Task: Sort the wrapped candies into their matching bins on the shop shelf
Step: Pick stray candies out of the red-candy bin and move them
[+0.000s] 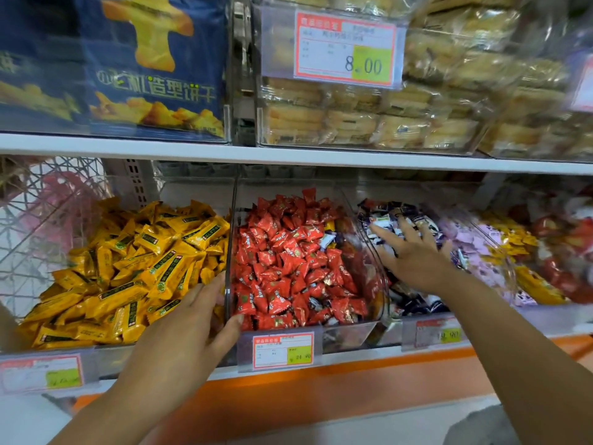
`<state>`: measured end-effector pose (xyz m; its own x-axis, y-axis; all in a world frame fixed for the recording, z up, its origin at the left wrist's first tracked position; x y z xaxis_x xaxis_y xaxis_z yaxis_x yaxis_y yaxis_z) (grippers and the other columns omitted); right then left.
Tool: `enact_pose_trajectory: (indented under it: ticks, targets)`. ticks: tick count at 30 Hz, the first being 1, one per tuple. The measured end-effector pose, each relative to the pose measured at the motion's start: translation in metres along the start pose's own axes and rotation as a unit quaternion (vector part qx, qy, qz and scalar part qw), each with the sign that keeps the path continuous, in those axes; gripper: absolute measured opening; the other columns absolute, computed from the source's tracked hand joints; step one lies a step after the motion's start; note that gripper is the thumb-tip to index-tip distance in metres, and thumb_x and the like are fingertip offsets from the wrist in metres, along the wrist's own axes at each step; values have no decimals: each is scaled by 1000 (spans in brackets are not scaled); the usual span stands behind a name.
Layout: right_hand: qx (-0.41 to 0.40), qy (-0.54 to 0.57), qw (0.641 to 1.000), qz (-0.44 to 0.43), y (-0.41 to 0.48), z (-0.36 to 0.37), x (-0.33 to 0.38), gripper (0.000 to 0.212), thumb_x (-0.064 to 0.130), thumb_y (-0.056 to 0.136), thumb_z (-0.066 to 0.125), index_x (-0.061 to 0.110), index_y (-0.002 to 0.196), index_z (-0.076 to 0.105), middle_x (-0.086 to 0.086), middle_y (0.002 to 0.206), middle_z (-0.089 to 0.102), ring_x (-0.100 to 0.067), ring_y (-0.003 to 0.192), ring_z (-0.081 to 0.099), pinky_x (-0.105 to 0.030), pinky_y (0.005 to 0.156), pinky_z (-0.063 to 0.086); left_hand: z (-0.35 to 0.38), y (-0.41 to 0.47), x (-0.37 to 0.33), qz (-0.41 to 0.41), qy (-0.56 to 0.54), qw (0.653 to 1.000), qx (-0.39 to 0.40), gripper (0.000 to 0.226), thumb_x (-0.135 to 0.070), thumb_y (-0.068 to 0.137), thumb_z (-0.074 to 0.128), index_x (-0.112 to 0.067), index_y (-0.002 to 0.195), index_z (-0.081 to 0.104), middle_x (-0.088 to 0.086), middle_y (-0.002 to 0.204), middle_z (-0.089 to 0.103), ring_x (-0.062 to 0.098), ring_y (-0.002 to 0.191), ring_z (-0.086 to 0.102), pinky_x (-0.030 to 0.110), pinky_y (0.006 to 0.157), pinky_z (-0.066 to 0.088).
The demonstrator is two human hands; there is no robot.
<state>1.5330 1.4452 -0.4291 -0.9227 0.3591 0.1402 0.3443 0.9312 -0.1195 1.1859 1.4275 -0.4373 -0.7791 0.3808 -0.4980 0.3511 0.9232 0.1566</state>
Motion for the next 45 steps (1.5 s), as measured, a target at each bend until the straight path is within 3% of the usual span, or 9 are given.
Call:
enact_pose_trajectory:
  ticks: [4, 7, 12, 17, 22, 25, 31, 37, 45]
  targets:
    - [-185, 99, 967, -147, -41, -69, 53, 43, 44, 93, 53, 41, 136, 49, 0, 143, 43, -14, 134, 33, -33, 112, 23, -1, 0, 1, 8, 8, 1000, -4, 63, -59, 88, 40, -47, 146, 16, -22, 107, 42, 3, 88, 54, 21, 61, 45]
    - [-68, 166, 948, -262, -68, -59, 109, 20, 26, 91, 64, 34, 108, 70, 18, 103, 65, 6, 90, 56, -5, 78, 39, -2, -1, 0, 17, 3, 1000, -9, 63, -59, 86, 39, -49, 144, 16, -24, 109, 44, 2, 87, 54, 25, 64, 50]
    - [138, -81, 949, -272, -56, 37, 142, 44, 26, 90, 65, 23, 132, 55, 2, 133, 54, -15, 116, 52, -22, 92, 41, -3, -1, 0, 17, -7, 1000, -15, 63, -56, 87, 43, -48, 144, 17, -23, 108, 45, 0, 88, 54, 27, 65, 51]
    - [192, -62, 944, -263, -41, 54, 142, 51, 32, 85, 70, 18, 129, 46, -1, 126, 51, -21, 112, 51, -29, 84, 43, -2, -2, 1, 17, 5, 1000, -15, 65, -58, 87, 39, -44, 146, 19, -19, 109, 47, 2, 90, 56, 31, 66, 53]
    - [152, 90, 957, -231, -34, 58, 145, 45, 12, 87, 65, 25, 127, 51, -3, 120, 59, -18, 100, 58, -29, 79, 49, -2, -2, 1, 18, 4, 1000, -13, 63, -57, 87, 41, -44, 145, 22, -19, 106, 47, 3, 87, 56, 29, 61, 51]
    - [110, 126, 955, -244, -35, 46, 146, 33, 16, 89, 66, 21, 121, 59, 6, 111, 52, -4, 99, 44, -17, 78, 33, -2, -2, 0, 21, 4, 1000, -15, 63, -59, 85, 39, -45, 145, 23, -20, 104, 47, 4, 84, 56, 29, 60, 51]
    - [51, 228, 943, -238, -40, 4, 145, 14, 26, 91, 65, 35, 99, 59, 12, 111, 58, -10, 101, 57, -27, 80, 45, 0, 0, 2, 20, 2, 1000, -9, 64, -60, 84, 37, -45, 144, 23, -20, 103, 46, 4, 83, 55, 25, 58, 47]
    - [71, 309, 927, -203, -37, -8, 137, 17, 31, 92, 64, 35, 107, 58, 3, 118, 63, -9, 107, 59, -12, 76, 39, -2, -1, 0, 21, -15, 1000, -7, 60, -59, 86, 39, -52, 141, 16, -23, 110, 46, 1, 90, 57, 28, 67, 52]
    - [29, 339, 920, -193, -36, -26, 133, 12, 16, 87, 70, 24, 91, 62, 3, 93, 69, -12, 81, 69, -34, 80, 56, -2, 0, 0, 15, -10, 1000, -5, 64, -58, 89, 39, -44, 147, 16, -27, 121, 43, 0, 98, 55, 27, 72, 51]
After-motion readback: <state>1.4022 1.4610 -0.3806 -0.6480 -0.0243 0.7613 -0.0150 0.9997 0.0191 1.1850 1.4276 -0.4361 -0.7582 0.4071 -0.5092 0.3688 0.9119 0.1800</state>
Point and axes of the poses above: each hand's wrist, its own y-axis towards the middle knuckle, its own z-axis out of the palm, x = y × z, the point moved 10 cm from there along y, towards the middle knuckle
